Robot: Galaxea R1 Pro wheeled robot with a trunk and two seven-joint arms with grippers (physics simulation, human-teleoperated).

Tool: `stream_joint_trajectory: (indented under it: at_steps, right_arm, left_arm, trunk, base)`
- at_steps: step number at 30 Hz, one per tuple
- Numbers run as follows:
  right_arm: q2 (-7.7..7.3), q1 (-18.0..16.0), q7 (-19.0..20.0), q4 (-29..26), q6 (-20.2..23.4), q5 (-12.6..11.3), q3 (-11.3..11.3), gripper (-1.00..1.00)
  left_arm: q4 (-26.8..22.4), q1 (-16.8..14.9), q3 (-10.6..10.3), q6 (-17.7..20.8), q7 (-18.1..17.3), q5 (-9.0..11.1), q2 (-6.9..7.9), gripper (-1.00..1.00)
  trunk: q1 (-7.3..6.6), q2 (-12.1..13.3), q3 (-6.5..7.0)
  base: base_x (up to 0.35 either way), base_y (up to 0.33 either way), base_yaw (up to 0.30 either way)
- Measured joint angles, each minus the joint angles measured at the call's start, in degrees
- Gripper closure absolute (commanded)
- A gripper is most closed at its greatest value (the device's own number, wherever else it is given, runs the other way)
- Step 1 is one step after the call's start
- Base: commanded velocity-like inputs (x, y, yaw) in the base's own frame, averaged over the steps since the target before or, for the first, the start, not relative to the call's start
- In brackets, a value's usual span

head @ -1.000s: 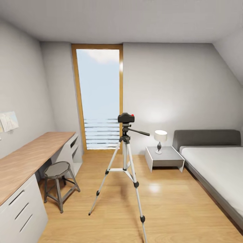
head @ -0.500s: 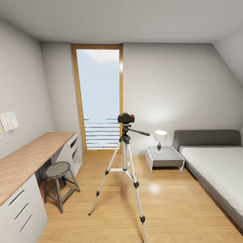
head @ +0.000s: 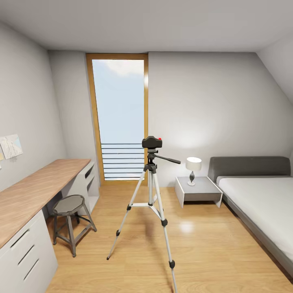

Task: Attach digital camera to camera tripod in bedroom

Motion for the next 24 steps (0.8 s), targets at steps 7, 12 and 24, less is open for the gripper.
stream_joint_trajectory:
  at_steps: [7,12,24]
  right_arm:
    - [0.13,-0.01,0.0,-0.15,-0.15,0.18,-0.06,-1.0]
    - [0.58,-0.02,0.0,-0.47,-0.23,0.16,-0.07,-1.0]
    - [2.05,-0.02,0.0,-0.7,-0.27,0.2,-0.17,-1.0]
  left_arm:
    - [-0.25,0.0,0.01,-0.01,0.0,-0.08,-0.09,-1.0]
    - [-0.28,0.01,0.04,-0.01,0.0,-0.09,-0.08,-1.0]
    - [-0.22,0.0,0.03,-0.01,0.0,-0.13,-0.03,-1.0]
  trunk:
    - [0.0,0.0,0.0]
    - [0.0,0.0,0.0]
    - [0.0,0.0,0.0]
  base:
    - [0.0,0.0,0.0]
    - [0.0,0.0,0.0]
    - [0.0,0.0,0.0]
